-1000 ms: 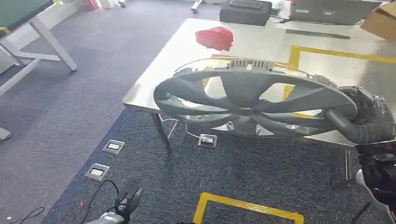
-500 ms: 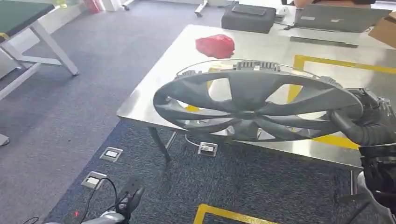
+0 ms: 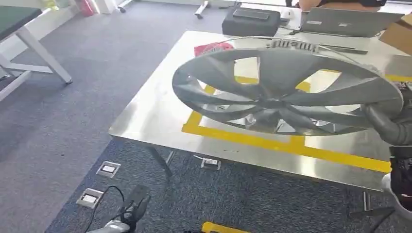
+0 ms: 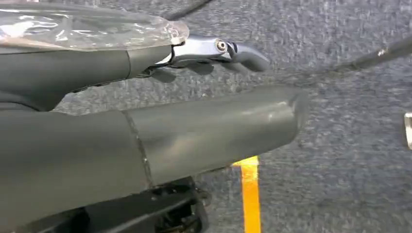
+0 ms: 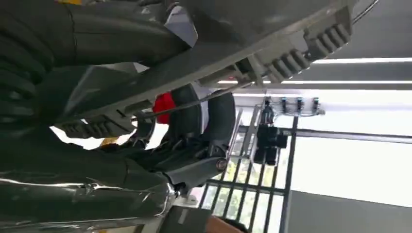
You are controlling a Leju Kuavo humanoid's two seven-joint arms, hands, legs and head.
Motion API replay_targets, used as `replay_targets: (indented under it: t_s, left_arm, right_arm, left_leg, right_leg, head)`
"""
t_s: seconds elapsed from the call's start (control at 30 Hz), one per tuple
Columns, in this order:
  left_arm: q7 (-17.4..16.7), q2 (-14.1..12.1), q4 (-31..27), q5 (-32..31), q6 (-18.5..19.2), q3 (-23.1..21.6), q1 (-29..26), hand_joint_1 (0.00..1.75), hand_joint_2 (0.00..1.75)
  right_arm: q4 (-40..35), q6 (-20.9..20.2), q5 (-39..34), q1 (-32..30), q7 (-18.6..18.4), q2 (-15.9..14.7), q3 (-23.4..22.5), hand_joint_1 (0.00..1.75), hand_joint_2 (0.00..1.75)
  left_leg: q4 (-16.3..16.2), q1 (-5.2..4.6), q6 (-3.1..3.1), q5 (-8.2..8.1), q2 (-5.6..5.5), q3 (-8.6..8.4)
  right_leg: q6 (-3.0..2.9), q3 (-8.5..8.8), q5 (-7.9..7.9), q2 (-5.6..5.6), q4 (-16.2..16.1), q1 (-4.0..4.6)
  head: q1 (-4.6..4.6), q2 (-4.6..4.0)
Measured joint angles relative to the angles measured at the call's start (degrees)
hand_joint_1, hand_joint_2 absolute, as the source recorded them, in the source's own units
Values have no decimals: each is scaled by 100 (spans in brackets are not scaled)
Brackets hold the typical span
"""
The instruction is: Take the parts from the cabinet and place them on the table.
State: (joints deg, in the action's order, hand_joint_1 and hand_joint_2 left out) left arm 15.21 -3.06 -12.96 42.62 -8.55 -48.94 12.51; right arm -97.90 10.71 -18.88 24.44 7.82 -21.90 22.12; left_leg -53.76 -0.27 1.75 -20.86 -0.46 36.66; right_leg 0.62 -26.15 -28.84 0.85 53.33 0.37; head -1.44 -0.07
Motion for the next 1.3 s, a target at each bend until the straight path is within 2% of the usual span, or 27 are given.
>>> replay_targets:
  t_s: [0.03,0.07,0.1,0.17,0.2,0.23,0.3,0.37,0.4,0.43,0.5,0.53,0.57,0.6,0.67,0.7,0.73,0.77,0.8,0.87,0.9,0.93,0.97,1.0,1.03,1.07,1.3]
  left_arm:
    - [0,20,-2,-2,0,0,6,0,0]
    - [2,6,-2,-2,0,0,18,0,0]
    - [2,2,-2,-2,0,0,28,0,0]
    - [2,4,-2,-2,0,0,25,0,0]
    - [2,7,-2,-4,0,0,17,0,0]
    - [0,9,-2,-2,0,0,11,0,0]
    - [0,17,-2,-4,0,0,13,0,0]
    - [0,20,0,-2,0,0,9,0,0]
    - [0,22,-2,-4,0,0,19,0,0]
    - [-4,20,0,-9,0,0,30,0,0]
    - [-4,17,-2,-11,0,0,26,0,0]
    - [-4,6,-2,-11,0,0,36,0,0]
    - [-4,13,-2,-11,0,0,37,0,0]
    - [0,17,-2,-13,0,0,48,0,0]
    - [0,20,-2,-11,0,0,45,0,0]
    - [-2,22,-2,-11,0,0,35,0,0]
    - [-7,22,-2,-13,0,0,32,0,0]
    - [-7,20,-2,-15,-7,0,32,0,0]
    - [-7,20,-2,-20,-11,-2,34,0,0]
    - [-7,11,0,-20,-17,-2,33,0,0]
    - [-4,2,-2,-17,-24,-2,35,0,0]
    - [-2,0,-2,-9,-31,-2,51,0,0]
    - [0,0,-2,2,-42,-2,46,0,0]
    - [0,2,0,13,-57,-2,26,0,0]
    - [2,7,0,17,-63,-2,19,0,0]
    - [4,4,0,24,-68,-2,18,0,0]
    - [26,26,0,42,-77,0,-13,0,0]
  right_arm:
    - [-20,-2,2,-7,-2,-20,-13,175,175]
    - [-26,-2,9,8,0,-20,-15,175,175]
    - [-28,0,9,40,7,-20,-24,175,175]
    - [-28,4,7,44,7,-20,-37,175,175]
    - [-28,4,9,28,2,-20,-37,175,175]
    - [-28,2,9,24,-2,-20,-37,175,175]
    - [-28,2,9,25,-5,-20,-39,175,175]
    - [-28,4,9,42,-2,-20,-46,175,175]
    - [-24,17,6,53,9,-20,-46,175,175]
    - [-26,20,6,50,4,-20,-39,175,175]
    - [-39,37,6,49,4,-20,-48,175,175]
    - [-46,35,9,55,4,-20,-50,175,175]
    - [-46,33,7,55,11,-22,-50,175,175]
    - [-46,35,7,75,13,-33,-66,175,175]
    - [-46,42,7,69,15,-33,-63,175,175]
    - [-46,42,6,63,15,-33,-61,175,175]
    - [-44,42,7,51,13,-33,-59,175,175]
    - [-44,44,6,42,13,-33,-52,175,175]
    - [-44,52,9,42,13,-33,-46,175,175]
    - [-44,81,50,54,7,-33,-44,175,175]
    - [-44,107,79,62,7,-33,-37,175,175]
    - [-44,120,87,64,9,-33,-31,175,175]
    - [-41,131,87,69,0,-33,-28,175,175]
    - [-37,144,125,61,-11,-33,-17,175,175]
    - [-24,162,144,62,-24,-33,-9,175,175]
    - [-20,175,157,70,-26,-33,13,175,175]
    - [48,389,378,158,-129,-33,83,175,175]
  left_leg:
    - [46,43,20,-16,-5,-96]
    - [61,39,55,-54,-7,-180]
    - [62,41,78,-87,-8,-224]
    - [59,41,77,-177,-10,-310]
    - [54,41,74,-227,-16,-364]
    - [48,41,71,-279,-22,-428]
    - [38,43,53,-385,-33,-572]
    - [50,44,8,-509,-37,-697]
    - [-1,28,-26,-535,-42,-729]
    - [2,23,-58,-555,-40,-673]
    - [7,5,-87,-564,-25,-694]
    - [-8,4,-112,-583,-26,-712]
    - [-152,19,-134,-605,-12,-646]
    - [-586,17,-180,-691,-1,-405]
    - [-1528,48,-245,-1043,3,204]
    - [-1877,48,-257,-1200,3,466]
    - [-2036,48,-260,-1204,3,655]
    - [-1886,48,-248,-1035,3,664]
    - [-1466,47,-224,-719,3,533]
    - [-344,37,-144,-10,5,88]
    - [-32,12,-92,53,6,8]
    - [15,-9,-89,-98,13,-11]
    - [-10,-13,-74,20,6,-2]
    - [-5,-1,-72,23,0,-17]
    - [0,12,-136,32,-1,-16]
    - [-1,3,-132,32,-12,-19]
    - [-3,-8,-82,0,-47,-19]
  right_leg:
    - [15,-43,-59,-11,59,-6]
    - [42,-139,-90,-32,367,-15]
    - [70,-358,-188,-33,822,-29]
    - [129,-922,-554,-37,1732,-61]
    - [148,-1117,-715,-39,1945,-72]
    - [159,-1186,-708,-42,1908,-82]
    - [157,-1073,-283,-47,1308,-95]
    - [118,-837,656,-57,271,-94]
    - [62,-831,520,-77,176,-44]
    - [6,-730,513,-83,141,-33]
    - [-41,-750,536,-82,118,-33]
    - [-72,-673,544,-76,82,-76]
    - [-78,-621,543,-75,54,-86]
    - [-104,-583,529,-89,42,-93]
    - [-139,-555,486,-91,42,-86]
    - [-148,-542,463,-86,43,-83]
    - [-150,-513,434,-74,43,-81]
    - [-148,-475,405,-66,43,-78]
    - [-145,-420,368,-62,43,-74]
    - [-125,-313,289,-61,43,-67]
    - [-101,-299,255,-59,55,-59]
    - [-78,-342,241,-44,64,-39]
    - [-44,-353,218,-41,65,-38]
    - [-32,-340,183,-40,73,-32]
    - [-157,-337,176,-44,92,-8]
    - [-172,-330,175,-47,90,-15]
    - [-139,-280,173,-80,-7,-20]
  head:
    - [-11,0]
    - [11,0]
    - [33,0]
    - [42,0]
    - [44,0]
    - [46,0]
    - [46,0]
    - [52,0]
    - [52,0]
    - [79,0]
    - [50,0]
    - [41,0]
    - [39,-2]
    - [20,0]
    - [0,0]
    - [-9,0]
    - [-26,0]
    - [-37,0]
    - [-46,0]
    - [-59,0]
    - [-48,0]
    - [-46,0]
    - [-48,0]
    - [-46,0]
    - [-28,0]
    - [-26,0]
    - [-15,0]
